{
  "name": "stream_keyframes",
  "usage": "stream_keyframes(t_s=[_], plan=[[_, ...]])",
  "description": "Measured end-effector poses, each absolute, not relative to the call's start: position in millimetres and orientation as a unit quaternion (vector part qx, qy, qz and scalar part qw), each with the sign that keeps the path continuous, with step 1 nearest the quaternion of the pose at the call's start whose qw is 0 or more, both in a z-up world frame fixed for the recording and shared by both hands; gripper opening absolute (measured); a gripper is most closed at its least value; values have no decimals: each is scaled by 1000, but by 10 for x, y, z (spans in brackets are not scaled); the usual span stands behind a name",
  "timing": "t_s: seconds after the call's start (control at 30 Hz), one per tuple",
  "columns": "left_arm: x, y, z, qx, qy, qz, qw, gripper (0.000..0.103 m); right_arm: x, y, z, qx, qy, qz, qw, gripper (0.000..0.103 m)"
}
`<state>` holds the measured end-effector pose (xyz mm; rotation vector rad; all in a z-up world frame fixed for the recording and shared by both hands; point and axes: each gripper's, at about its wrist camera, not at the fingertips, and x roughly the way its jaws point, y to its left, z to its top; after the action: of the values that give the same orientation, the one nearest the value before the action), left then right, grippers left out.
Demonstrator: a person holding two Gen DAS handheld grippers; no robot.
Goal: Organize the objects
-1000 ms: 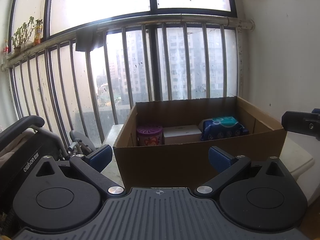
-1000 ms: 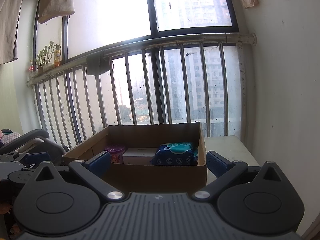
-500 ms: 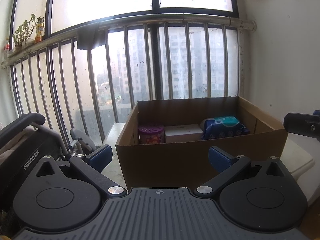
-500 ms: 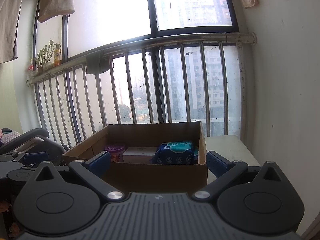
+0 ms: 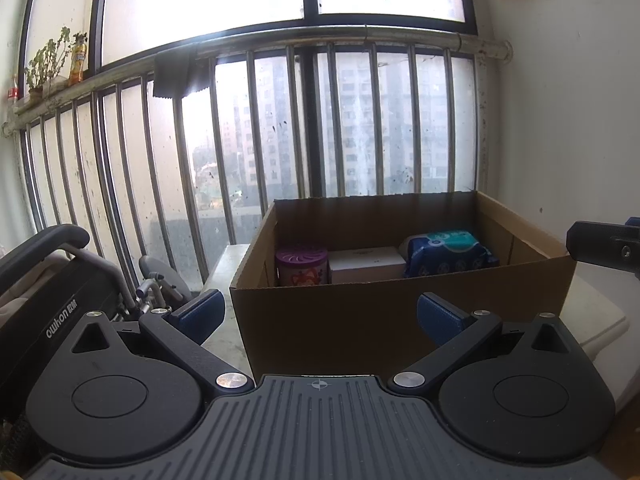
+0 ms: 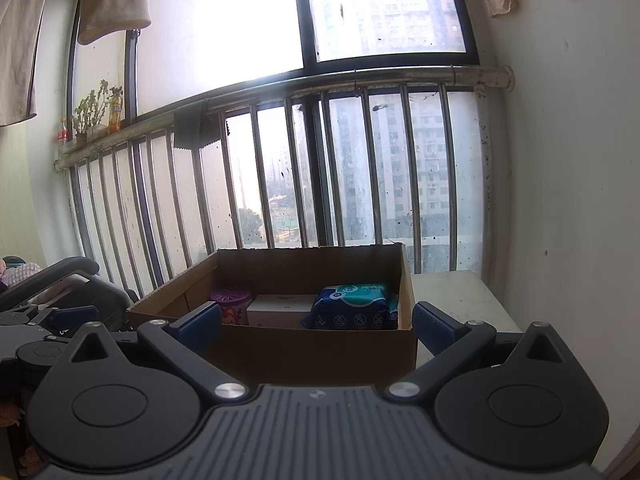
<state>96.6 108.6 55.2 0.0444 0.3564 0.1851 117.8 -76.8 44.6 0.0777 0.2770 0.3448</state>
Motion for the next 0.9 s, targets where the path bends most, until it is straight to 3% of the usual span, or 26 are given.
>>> stream_keyframes(t_s=[0.9], plan=[[985, 1065, 555, 27, 178, 89, 980, 103, 1162, -791, 450, 38, 135, 172, 975, 103]])
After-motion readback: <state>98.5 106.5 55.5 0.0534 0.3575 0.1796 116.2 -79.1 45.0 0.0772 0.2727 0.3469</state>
